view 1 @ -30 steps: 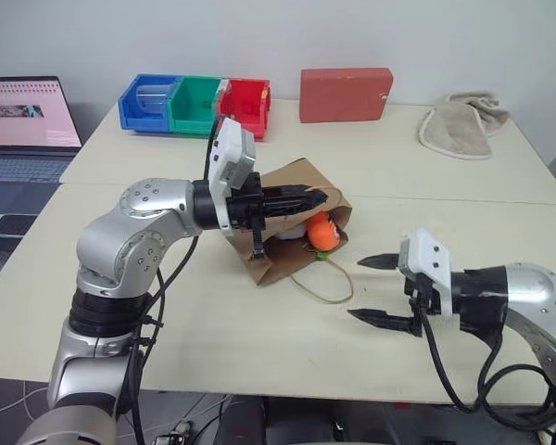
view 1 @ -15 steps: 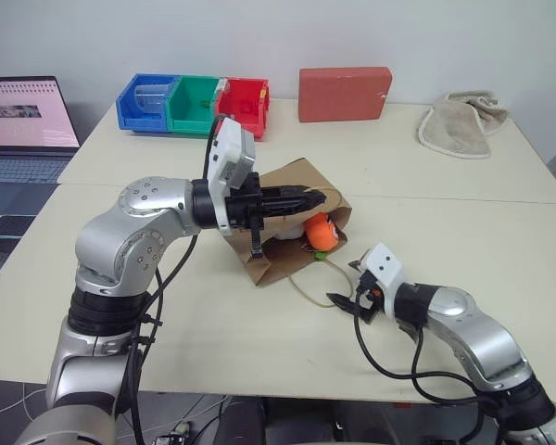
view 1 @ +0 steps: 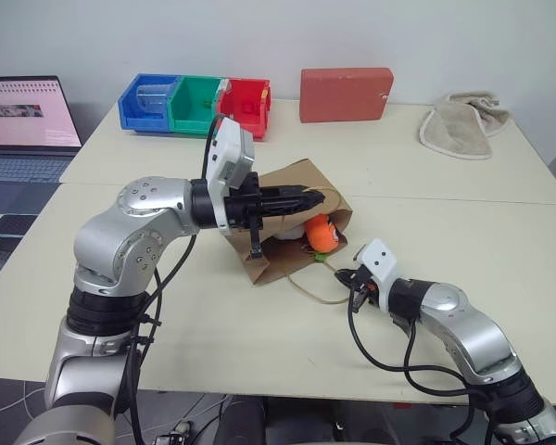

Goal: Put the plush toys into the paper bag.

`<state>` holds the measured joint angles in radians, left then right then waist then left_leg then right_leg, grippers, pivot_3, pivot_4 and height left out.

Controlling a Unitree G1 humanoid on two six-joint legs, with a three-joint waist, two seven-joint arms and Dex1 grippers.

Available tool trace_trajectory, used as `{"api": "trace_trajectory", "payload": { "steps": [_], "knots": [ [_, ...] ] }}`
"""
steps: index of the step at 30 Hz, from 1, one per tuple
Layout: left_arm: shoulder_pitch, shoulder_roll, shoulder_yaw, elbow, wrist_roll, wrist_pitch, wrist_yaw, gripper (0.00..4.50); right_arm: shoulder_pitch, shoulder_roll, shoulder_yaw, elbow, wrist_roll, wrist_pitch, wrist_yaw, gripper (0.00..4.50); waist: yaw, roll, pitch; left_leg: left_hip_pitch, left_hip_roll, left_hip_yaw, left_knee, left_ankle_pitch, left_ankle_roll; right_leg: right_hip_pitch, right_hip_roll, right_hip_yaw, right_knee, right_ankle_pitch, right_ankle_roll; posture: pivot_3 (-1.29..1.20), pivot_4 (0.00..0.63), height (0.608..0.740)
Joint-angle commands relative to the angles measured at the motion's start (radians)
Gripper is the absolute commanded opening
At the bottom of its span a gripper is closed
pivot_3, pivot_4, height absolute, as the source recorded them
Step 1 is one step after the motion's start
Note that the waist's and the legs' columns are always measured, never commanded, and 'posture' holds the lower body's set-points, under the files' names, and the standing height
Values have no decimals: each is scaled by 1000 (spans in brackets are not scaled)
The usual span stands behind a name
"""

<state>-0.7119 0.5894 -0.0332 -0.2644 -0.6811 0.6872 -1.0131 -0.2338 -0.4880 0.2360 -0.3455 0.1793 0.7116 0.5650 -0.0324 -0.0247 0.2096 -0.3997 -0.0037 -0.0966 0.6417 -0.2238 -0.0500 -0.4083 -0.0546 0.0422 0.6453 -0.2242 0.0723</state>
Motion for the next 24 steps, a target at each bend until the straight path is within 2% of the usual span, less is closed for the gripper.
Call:
{"api": "trace_trajectory", "payload": {
  "steps": [1,5,12,16,24],
  "knots": [
    [-5,8,21,-28,-2,-20,2,0,-12,-3,-23,6,-12,-5,-13,45,0,0,0,0,0,0,0,0,0,0,0,0,0,0,0,0,150,740],
    [-4,9,21,-28,-1,-20,2,0,-12,6,-36,3,-4,-11,-20,45,0,0,0,0,0,0,0,0,0,0,0,0,0,0,0,0,150,740],
    [-15,17,35,-22,-9,-14,3,0,0,-25,-96,-79,97,55,57,45,0,0,0,0,0,0,0,0,0,0,0,0,0,0,0,0,150,740],
    [-45,44,67,-3,-37,12,-9,0,-28,-71,-209,-173,232,182,102,45,0,0,0,0,0,0,0,0,0,0,0,0,0,0,0,0,150,740],
    [-124,68,76,83,-34,15,-48,0,-111,-242,-480,-272,567,434,202,45,2,0,0,-1,0,-1,0,0,0,0,0,-1,0,0,0,0,150,740]
  ]
}}
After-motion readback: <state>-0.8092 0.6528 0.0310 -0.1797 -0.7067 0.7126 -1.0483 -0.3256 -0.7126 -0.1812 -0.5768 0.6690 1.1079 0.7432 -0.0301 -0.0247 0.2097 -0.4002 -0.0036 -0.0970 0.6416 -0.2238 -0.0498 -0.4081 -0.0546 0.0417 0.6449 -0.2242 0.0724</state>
